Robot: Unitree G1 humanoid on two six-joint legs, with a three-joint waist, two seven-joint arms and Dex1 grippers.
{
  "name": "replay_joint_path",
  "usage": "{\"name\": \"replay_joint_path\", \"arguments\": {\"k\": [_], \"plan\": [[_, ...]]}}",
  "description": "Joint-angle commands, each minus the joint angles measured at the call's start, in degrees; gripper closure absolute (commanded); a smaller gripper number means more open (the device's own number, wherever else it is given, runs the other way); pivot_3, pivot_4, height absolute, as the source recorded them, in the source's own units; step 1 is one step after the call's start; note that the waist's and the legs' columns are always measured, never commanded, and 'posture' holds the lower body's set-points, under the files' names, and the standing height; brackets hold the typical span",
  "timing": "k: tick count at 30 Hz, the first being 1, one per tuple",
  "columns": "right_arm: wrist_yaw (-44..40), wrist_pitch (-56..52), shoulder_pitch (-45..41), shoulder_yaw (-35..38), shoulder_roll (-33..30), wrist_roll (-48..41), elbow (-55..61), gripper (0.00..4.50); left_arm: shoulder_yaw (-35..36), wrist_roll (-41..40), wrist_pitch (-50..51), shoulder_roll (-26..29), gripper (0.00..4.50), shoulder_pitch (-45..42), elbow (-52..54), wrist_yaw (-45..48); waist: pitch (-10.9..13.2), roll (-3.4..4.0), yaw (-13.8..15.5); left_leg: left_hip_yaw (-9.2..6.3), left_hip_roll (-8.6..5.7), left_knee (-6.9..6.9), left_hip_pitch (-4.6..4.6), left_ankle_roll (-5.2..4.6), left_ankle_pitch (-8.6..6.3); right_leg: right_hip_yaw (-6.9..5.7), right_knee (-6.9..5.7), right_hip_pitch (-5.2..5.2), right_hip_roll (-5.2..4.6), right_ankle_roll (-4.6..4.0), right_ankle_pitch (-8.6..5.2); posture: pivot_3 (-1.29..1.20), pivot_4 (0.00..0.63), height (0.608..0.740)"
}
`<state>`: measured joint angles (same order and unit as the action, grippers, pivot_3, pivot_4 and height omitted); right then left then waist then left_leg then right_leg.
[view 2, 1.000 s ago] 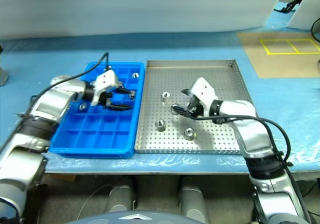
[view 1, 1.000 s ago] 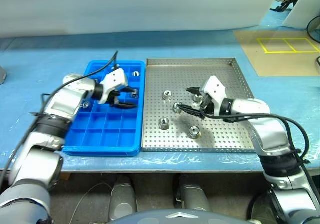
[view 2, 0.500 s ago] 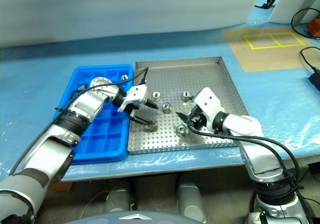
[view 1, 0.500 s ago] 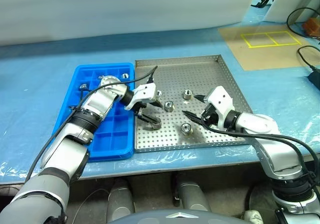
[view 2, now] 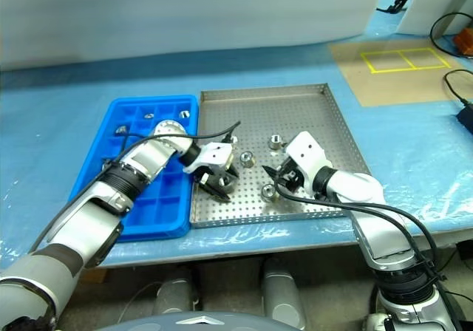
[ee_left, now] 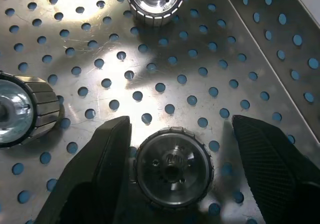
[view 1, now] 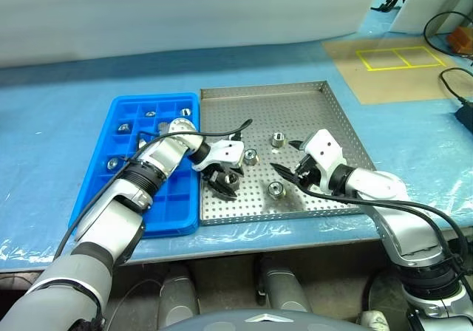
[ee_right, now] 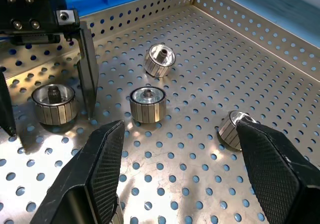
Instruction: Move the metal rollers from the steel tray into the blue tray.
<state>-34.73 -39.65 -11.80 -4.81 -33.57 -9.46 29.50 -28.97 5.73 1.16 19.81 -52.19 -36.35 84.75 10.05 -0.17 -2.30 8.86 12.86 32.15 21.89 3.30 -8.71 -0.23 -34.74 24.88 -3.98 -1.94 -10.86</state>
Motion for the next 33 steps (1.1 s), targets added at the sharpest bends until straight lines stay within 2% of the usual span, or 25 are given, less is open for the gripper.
{"name": "replay_joint_path", "arguments": {"k": [1,6,7,10,12,16,19,24,28,33], "plan": [[0.53,1.04,0.35,0.22,-0.64,0.51,1.33,0.80,-0.57,1.97,-0.98,0.51,1.06,-0.11,-1.46,-0.82,0.00,0.00,-0.02,0.00,0.00,0.00,0.00,0.00,0.00,0.00,0.00,0.00,0.00,0.00,0.00,-0.50,0.150,0.740],[0.70,0.98,0.61,0.18,-0.67,0.85,1.47,0.80,-0.76,3.44,-1.77,0.08,1.06,-0.04,-2.88,-2.94,0.00,0.00,-0.06,0.00,0.00,0.02,-0.14,0.00,0.00,0.01,0.00,-0.16,0.00,0.02,-0.01,-0.50,0.150,0.740],[0.73,0.93,0.56,0.18,-0.62,0.86,1.47,0.80,-0.50,3.43,-2.32,-0.21,1.06,-0.06,-3.18,-3.64,-0.01,0.00,-0.06,0.00,0.00,0.04,-0.18,0.00,0.00,0.02,0.00,-0.22,0.00,0.32,-0.19,-0.50,0.150,0.740],[0.66,1.15,0.16,-0.21,-0.54,1.01,1.19,0.80,0.38,2.38,-3.14,-0.47,1.65,0.24,-2.99,-3.43,-0.01,0.00,-0.07,0.00,-0.03,0.09,-0.25,-0.01,0.00,0.08,0.01,-0.33,0.00,0.42,-0.25,-0.49,0.150,0.740],[0.58,1.36,-0.19,-0.44,-0.49,1.07,0.76,0.80,0.63,3.00,-1.87,-1.19,2.29,-0.23,-3.92,-5.79,-0.01,0.00,-0.07,0.00,-0.04,0.12,-0.25,-0.01,0.00,0.12,0.02,-0.33,0.00,0.43,-0.25,-0.49,0.150,0.740],[0.43,1.99,-1.23,-1.04,-0.25,1.29,-0.48,0.80,1.56,2.03,-3.14,-0.90,2.29,-0.15,-4.34,-5.43,-0.01,0.00,-0.04,0.00,-0.06,0.12,-0.26,-0.01,0.00,0.13,0.03,-0.35,0.00,0.44,-0.26,-0.47,0.150,0.740],[-0.09,2.79,-2.24,-2.02,-0.04,1.38,-1.62,0.80,2.68,0.97,-2.31,0.10,2.75,-0.02,-3.43,-4.68,-0.01,0.00,-0.06,0.00,-0.05,0.12,-0.24,-0.01,-0.01,0.14,0.03,-0.34,0.00,0.44,-0.25,-0.45,0.150,0.740],[-1.55,3.63,-4.46,-2.50,0.10,0.46,-3.09,0.80,4.57,-0.04,-3.55,2.45,2.75,0.67,-0.62,-4.91,-0.01,0.00,-0.29,-0.01,0.00,0.05,-0.21,-0.01,-0.01,0.13,0.01,-0.22,0.04,0.40,-0.23,-0.40,0.150,0.740],[-7.20,3.28,-7.95,-2.83,-0.14,-4.11,-3.14,0.80,10.23,-6.33,1.34,6.71,2.75,2.64,10.47,-3.84,0.01,0.00,-0.31,-0.01,0.08,-0.02,-0.06,0.01,-0.01,0.15,-0.02,0.05,0.15,0.01,0.00,-0.33,0.150,0.740],[-11.51,7.57,-14.27,-7.60,1.43,-2.70,-10.72,0.80,15.46,-8.88,7.95,13.66,2.75,7.34,20.30,-6.47,0.01,0.02,0.27,0.01,0.07,-0.03,0.01,0.01,-0.02,0.14,-0.06,0.15,0.12,-0.03,0.02,-0.19,0.150,0.740]]}}
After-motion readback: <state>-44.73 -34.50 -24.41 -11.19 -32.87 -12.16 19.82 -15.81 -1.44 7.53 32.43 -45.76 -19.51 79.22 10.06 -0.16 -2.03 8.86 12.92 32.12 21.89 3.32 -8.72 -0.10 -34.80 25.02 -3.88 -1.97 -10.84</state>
